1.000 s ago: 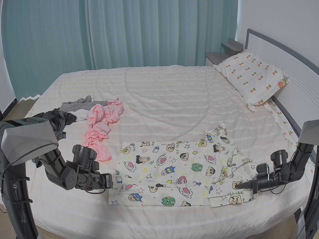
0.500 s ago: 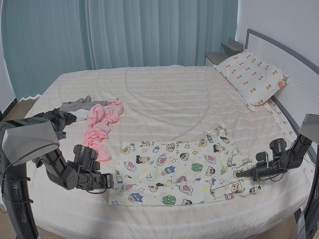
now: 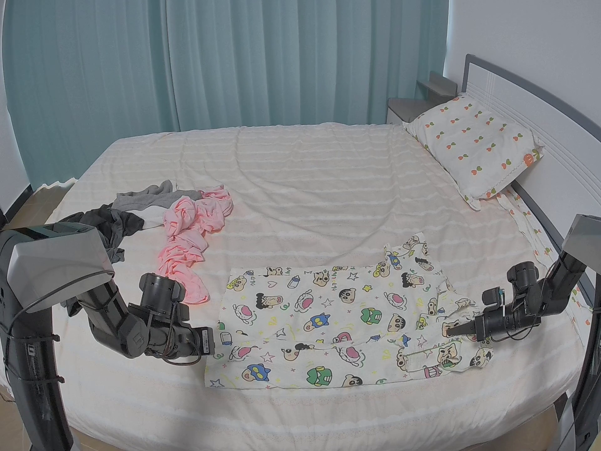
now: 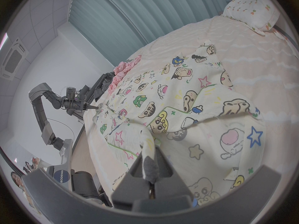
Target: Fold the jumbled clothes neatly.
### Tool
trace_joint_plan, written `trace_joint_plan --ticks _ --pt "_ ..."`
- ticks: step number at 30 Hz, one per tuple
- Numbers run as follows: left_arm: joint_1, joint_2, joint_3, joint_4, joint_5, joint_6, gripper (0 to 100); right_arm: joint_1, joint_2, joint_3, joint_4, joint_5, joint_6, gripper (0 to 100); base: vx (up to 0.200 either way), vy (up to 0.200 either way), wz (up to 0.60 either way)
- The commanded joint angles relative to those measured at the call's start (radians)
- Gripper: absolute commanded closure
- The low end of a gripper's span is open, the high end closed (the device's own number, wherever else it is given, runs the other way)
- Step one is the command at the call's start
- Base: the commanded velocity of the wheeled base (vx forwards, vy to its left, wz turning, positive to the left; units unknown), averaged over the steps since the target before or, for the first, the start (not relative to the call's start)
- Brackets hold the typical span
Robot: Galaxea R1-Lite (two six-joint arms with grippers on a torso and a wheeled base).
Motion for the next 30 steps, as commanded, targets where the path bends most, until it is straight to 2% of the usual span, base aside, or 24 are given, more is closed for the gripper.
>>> trace_joint_plan --ticks 1,6,7,15,18,30 --pt "0.002 0.006 0.0 -0.001 0.0 0.0 100 -0.007 0.027 -0.009 -0.001 -0.017 -0.002 100 0.0 0.0 0.0" --pt "0.002 0.008 0.0 -0.001 -0.002 -0.002 100 -0.001 0.035 -0.007 0.0 -0.018 -0.004 100 0.0 0.0 0.0" --pt "0.002 0.008 0.0 -0.001 -0.002 -0.002 100 0.0 0.036 -0.007 0.0 -0.018 -0.004 0 0.0 0.0 0.0" --pt "0.021 -0.015 0.009 -0.001 -0.003 -0.007 100 -0.015 -0.014 0.005 -0.001 -0.011 -0.004 0 0.0 0.0 0.0" --pt "0.035 -0.046 0.015 0.0 -0.014 -0.039 100 -0.038 -0.059 0.006 0.0 -0.003 0.001 0 0.0 0.0 0.0" --pt "0.027 -0.028 -0.002 -0.003 -0.014 -0.053 100 -0.043 -0.105 0.062 0.0 -0.006 -0.001 0 0.0 0.0 0.0"
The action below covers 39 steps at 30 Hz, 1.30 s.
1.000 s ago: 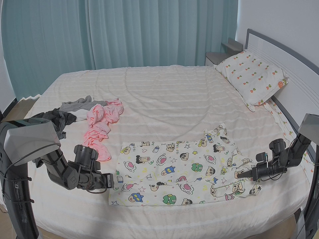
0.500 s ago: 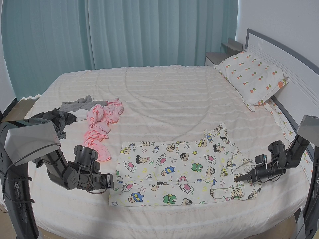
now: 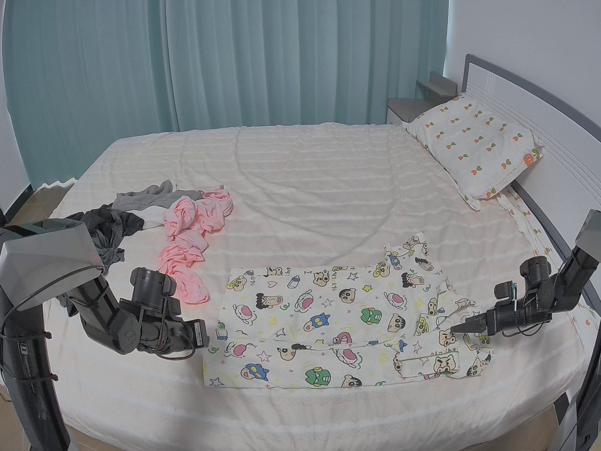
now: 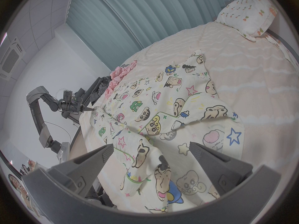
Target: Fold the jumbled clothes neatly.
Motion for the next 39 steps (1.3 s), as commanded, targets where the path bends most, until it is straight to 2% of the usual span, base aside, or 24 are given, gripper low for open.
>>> trace_joint_plan --ticks 1,2,3,15,18,22,31,39 --pt "-0.005 0.012 -0.011 -0.002 0.0 0.004 100 0.001 -0.017 0.008 -0.001 0.002 -0.001 0 0.0 0.0 0.0" --pt "-0.005 0.012 -0.011 -0.002 0.0 0.004 100 0.001 -0.017 0.008 -0.001 0.002 -0.001 0 0.0 0.0 0.0" --pt "-0.008 0.02 -0.014 -0.002 0.003 0.008 0 0.001 -0.019 0.013 -0.001 0.003 -0.002 0 0.0 0.0 0.0" --pt "0.027 -0.049 0.024 0.003 -0.001 -0.015 0 -0.012 -0.106 0.082 -0.006 0.008 -0.002 0 0.0 0.0 0.0" --pt "0.013 -0.109 0.074 0.001 -0.04 -0.059 0 -0.015 -0.14 0.103 -0.004 0.008 -0.001 0 0.0 0.0 0.0" --pt "-0.004 -0.121 0.077 0.001 -0.037 -0.108 0 -0.015 -0.146 0.103 -0.004 0.006 0.002 0 0.0 0.0 0.0" --pt "-0.019 -0.117 0.077 0.0 -0.037 -0.116 0 -0.011 -0.146 0.099 -0.003 0.0 0.002 0 0.0 -0.2 0.0" --pt "-0.019 -0.112 0.058 -0.019 -0.03 -0.122 0 -0.006 -0.143 0.094 -0.003 -0.001 0.004 0 0.0 0.0 0.0"
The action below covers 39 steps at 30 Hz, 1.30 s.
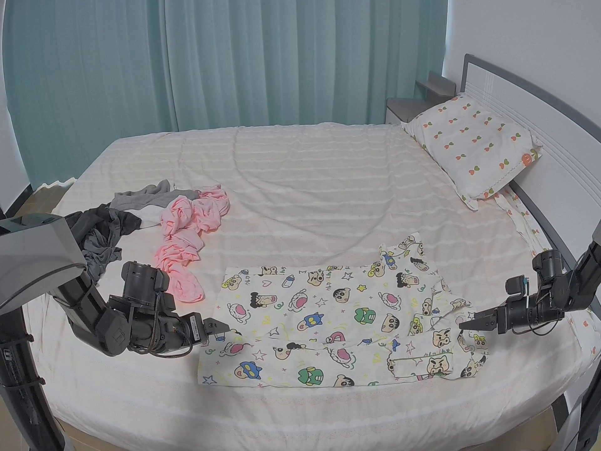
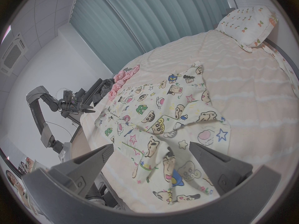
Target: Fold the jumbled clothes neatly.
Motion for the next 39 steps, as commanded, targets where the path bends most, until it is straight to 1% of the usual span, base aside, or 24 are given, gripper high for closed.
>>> trace_joint_plan --ticks 1,3,6,8,9,12,14,16,18,20,23,29,34,35,37,38,39 --pt "0.001 0.001 -0.009 -0.018 0.001 -0.003 0 0.008 0.001 -0.003 0.0 0.001 0.001 0 0.0 0.0 0.0" --pt "0.006 0.009 -0.024 -0.032 0.003 -0.003 0 0.014 0.001 -0.006 -0.004 0.001 0.006 0 0.0 0.0 0.0" --pt "0.034 0.039 -0.084 -0.055 0.012 -0.017 0 0.026 0.003 -0.028 -0.005 0.002 0.05 0 0.0 0.0 0.0" --pt "0.05 0.062 -0.139 -0.052 0.021 -0.015 0 0.037 0.004 -0.052 -0.005 0.002 0.112 0 0.0 0.0 0.0" --pt "0.058 0.079 -0.164 -0.051 0.024 -0.014 0 0.045 0.003 -0.063 -0.005 0.002 0.149 0 0.0 0.0 0.0" --pt "0.067 0.142 -0.263 -0.045 0.036 -0.009 0 0.072 -0.005 -0.098 -0.01 -0.001 0.325 0 0.0 0.0 0.0" --pt "0.072 0.184 -0.342 -0.012 0.053 -0.006 0 0.094 -0.01 -0.111 -0.022 -0.008 0.445 0 0.0 0.0 0.0" --pt "0.078 0.227 -0.43 0.057 0.061 0.026 0 0.114 -0.014 -0.101 -0.059 -0.045 0.52 0 0.0 0.0 0.0" --pt "0.087 0.265 -0.493 0.097 0.067 0.071 0 0.129 -0.013 -0.081 -0.096 -0.087 0.544 0 0.0 0.0 0.0" --pt "0.09 0.294 -0.546 0.107 0.078 0.089 0 0.138 -0.017 -0.051 -0.131 -0.108 0.56 0 0.0 0.0 0.0" --pt "0.092 0.346 -0.61 0.11 0.081 0.091 0 0.141 -0.028 -0.017 -0.178 -0.114 0.572 0 0.0 0.0 0.0" --pt "0.106 0.434 -0.702 0.11 0.078 0.088 0 0.176 -0.082 0.017 -0.192 -0.119 0.598 0 0.0 0.0 0.0" --pt "0.103 0.503 -0.762 0.109 0.073 0.08 0 0.21 -0.082 0.015 -0.194 -0.172 0.621 0 0.0 0.0 0.0" --pt "0.099 0.509 -0.773 0.11 0.064 0.065 0 0.219 -0.08 0.014 -0.195 -0.18 0.638 0 0.0 0.0 0.0" --pt "0.099 0.509 -0.774 0.11 0.064 0.063 0 0.222 -0.08 0.014 -0.195 -0.18 0.638 0 0.0 0.0 0.0" --pt "0.089 0.509 -0.789 0.107 0.044 0.034 0 0.232 -0.077 0.009 -0.195 -0.179 0.65 0 0.0 0.0 0.0" --pt "0.089 0.509 -0.791 0.107 0.043 0.032 0 0.232 -0.077 0.009 -0.195 -0.179 0.65 0 0.0 0.0 0.0"
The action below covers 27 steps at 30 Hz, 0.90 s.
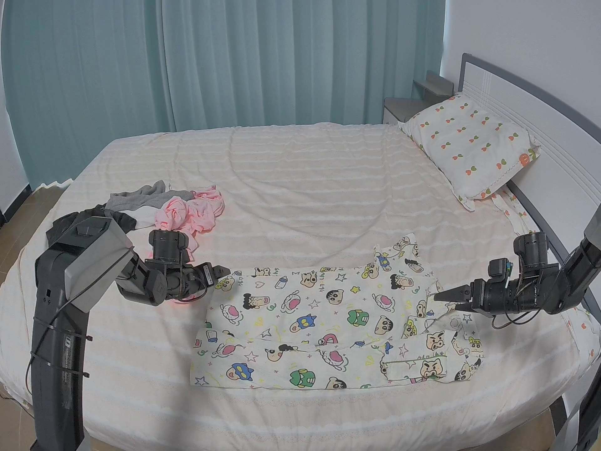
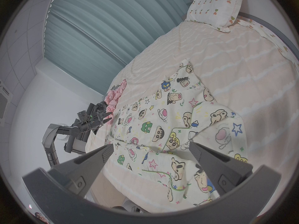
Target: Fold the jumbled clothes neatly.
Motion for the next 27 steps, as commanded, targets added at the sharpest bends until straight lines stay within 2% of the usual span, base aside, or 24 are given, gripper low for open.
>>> trace_joint_plan --ticks 1,10,27 --pt "-0.016 0.041 -0.037 -0.008 -0.029 -0.033 0 0.024 -0.002 -0.005 -0.001 0.001 0.01 0 0.0 0.0 0.0" --pt "-0.073 0.077 -0.118 0.003 -0.018 -0.033 0 0.036 -0.007 -0.024 -0.001 -0.001 0.011 0 0.0 0.0 0.0" --pt "-0.057 0.075 -0.135 0.039 0.032 -0.022 0 0.051 0.005 -0.067 -0.001 0.001 0.034 0 0.0 0.0 0.0"
